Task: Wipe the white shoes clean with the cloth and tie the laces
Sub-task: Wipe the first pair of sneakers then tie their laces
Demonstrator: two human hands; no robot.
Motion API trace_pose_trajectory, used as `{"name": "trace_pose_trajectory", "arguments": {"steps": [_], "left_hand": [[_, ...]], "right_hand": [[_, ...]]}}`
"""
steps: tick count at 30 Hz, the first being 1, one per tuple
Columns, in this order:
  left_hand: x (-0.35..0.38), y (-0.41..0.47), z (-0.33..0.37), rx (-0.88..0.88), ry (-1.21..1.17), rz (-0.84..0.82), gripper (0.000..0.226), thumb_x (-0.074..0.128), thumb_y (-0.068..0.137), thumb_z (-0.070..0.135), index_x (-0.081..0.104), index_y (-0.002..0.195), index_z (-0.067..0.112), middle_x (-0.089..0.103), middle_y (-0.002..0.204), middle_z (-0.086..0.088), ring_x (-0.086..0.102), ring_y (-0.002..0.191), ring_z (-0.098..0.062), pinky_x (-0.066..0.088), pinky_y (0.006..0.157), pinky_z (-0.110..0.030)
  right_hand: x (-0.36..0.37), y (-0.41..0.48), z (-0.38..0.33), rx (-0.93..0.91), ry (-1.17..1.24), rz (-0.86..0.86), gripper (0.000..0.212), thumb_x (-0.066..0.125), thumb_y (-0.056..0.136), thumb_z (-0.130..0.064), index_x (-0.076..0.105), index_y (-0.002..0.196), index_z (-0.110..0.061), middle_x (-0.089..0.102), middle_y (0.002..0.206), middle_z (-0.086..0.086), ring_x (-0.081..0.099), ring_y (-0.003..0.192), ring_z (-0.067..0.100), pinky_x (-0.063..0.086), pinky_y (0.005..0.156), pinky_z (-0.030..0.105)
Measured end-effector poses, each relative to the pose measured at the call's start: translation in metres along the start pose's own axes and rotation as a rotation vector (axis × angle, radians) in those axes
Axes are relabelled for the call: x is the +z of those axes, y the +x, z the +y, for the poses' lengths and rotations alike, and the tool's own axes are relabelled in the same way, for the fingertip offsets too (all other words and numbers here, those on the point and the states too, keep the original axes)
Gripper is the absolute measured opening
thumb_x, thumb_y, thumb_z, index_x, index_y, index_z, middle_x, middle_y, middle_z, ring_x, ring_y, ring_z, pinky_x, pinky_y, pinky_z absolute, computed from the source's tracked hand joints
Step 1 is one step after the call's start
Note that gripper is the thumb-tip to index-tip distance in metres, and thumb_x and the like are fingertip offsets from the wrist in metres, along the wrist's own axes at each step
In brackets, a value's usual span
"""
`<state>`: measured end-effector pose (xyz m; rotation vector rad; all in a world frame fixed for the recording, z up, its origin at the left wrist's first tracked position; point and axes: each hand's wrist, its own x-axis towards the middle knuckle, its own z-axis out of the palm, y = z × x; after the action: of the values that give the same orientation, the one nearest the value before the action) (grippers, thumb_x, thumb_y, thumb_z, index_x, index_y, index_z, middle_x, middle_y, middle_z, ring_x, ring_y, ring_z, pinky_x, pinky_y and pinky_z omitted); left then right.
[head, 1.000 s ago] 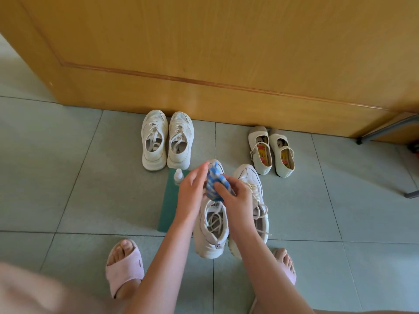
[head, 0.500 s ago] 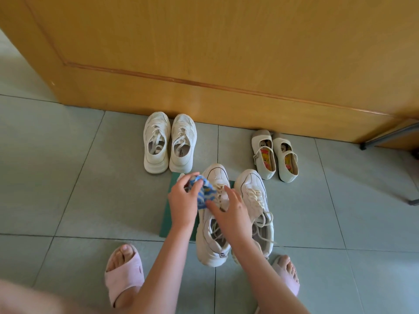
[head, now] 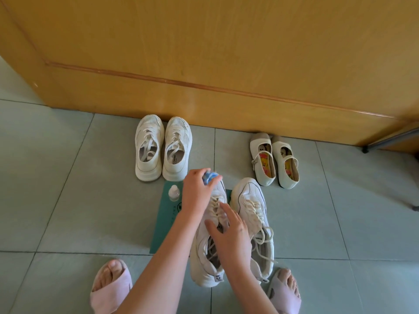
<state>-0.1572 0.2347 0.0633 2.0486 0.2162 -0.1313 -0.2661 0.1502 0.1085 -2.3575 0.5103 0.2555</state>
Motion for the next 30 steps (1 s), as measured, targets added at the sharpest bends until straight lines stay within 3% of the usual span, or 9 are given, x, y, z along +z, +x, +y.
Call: {"name": "trace_pose_trajectory", "arguments": {"steps": [3, 9, 13, 15, 18, 24, 30], "left_hand": [[0.009, -0.003, -0.012, 0.012, 0.056, 0.015, 0.043, 0.072, 0.079, 0.031, 0.063, 0.117, 0.015, 0.061, 0.11, -0.005, 0.054, 0.104, -0.021, 0.046, 0.092, -0.034], [0.009, -0.002, -0.012, 0.057, 0.062, 0.142, 0.025, 0.067, 0.086, 0.019, 0.068, 0.109, 0.008, 0.067, 0.099, -0.006, 0.06, 0.092, -0.02, 0.05, 0.082, -0.032], [0.006, -0.008, -0.016, 0.099, 0.141, 0.147, 0.013, 0.067, 0.085, 0.019, 0.064, 0.08, 0.007, 0.06, 0.076, -0.002, 0.054, 0.073, -0.02, 0.038, 0.061, -0.025], [0.002, -0.017, -0.018, 0.102, 0.145, 0.155, 0.018, 0.066, 0.086, 0.02, 0.059, 0.073, 0.01, 0.055, 0.071, 0.001, 0.051, 0.07, -0.018, 0.032, 0.06, -0.022], [-0.002, -0.033, -0.022, 0.108, 0.085, 0.159, 0.025, 0.064, 0.088, 0.022, 0.052, 0.067, 0.017, 0.053, 0.066, 0.002, 0.05, 0.066, -0.018, 0.037, 0.06, -0.027], [-0.001, -0.067, -0.027, 0.021, -0.001, 0.177, 0.024, 0.058, 0.092, 0.025, 0.063, 0.088, 0.002, 0.06, 0.08, -0.003, 0.053, 0.079, -0.017, 0.042, 0.07, -0.024], [-0.003, -0.094, -0.017, -0.127, -0.243, 0.221, 0.019, 0.058, 0.092, 0.025, 0.06, 0.079, 0.011, 0.056, 0.074, 0.005, 0.051, 0.069, -0.005, 0.041, 0.065, -0.012]], "right_hand": [[-0.001, 0.002, 0.002, 0.002, 0.005, -0.008, 0.056, 0.064, 0.083, -0.045, 0.044, 0.135, -0.04, 0.045, 0.139, -0.021, 0.04, 0.126, 0.007, 0.042, 0.097, 0.029], [-0.001, 0.002, 0.007, -0.027, 0.048, -0.014, 0.055, 0.066, 0.082, -0.044, 0.046, 0.133, -0.038, 0.047, 0.136, -0.022, 0.041, 0.125, 0.005, 0.041, 0.092, 0.024], [0.0, 0.004, 0.009, -0.027, 0.088, -0.015, 0.054, 0.068, 0.082, -0.041, 0.049, 0.132, -0.036, 0.051, 0.133, -0.019, 0.043, 0.124, 0.007, 0.041, 0.095, 0.025], [0.0, 0.005, 0.008, -0.02, 0.103, -0.015, 0.054, 0.068, 0.081, -0.04, 0.05, 0.131, -0.036, 0.052, 0.133, -0.018, 0.044, 0.123, 0.007, 0.042, 0.097, 0.026], [-0.001, 0.006, 0.008, -0.006, 0.114, -0.013, 0.053, 0.069, 0.081, -0.039, 0.051, 0.13, -0.036, 0.053, 0.131, -0.017, 0.046, 0.121, 0.008, 0.043, 0.098, 0.029], [-0.001, 0.005, 0.007, 0.013, 0.128, -0.02, 0.054, 0.07, 0.08, -0.04, 0.051, 0.131, -0.036, 0.056, 0.128, -0.016, 0.05, 0.118, 0.01, 0.047, 0.096, 0.034], [0.001, 0.006, 0.01, 0.013, 0.171, -0.029, 0.054, 0.071, 0.078, -0.039, 0.052, 0.128, -0.039, 0.059, 0.124, -0.016, 0.053, 0.114, 0.012, 0.05, 0.092, 0.037]]}}
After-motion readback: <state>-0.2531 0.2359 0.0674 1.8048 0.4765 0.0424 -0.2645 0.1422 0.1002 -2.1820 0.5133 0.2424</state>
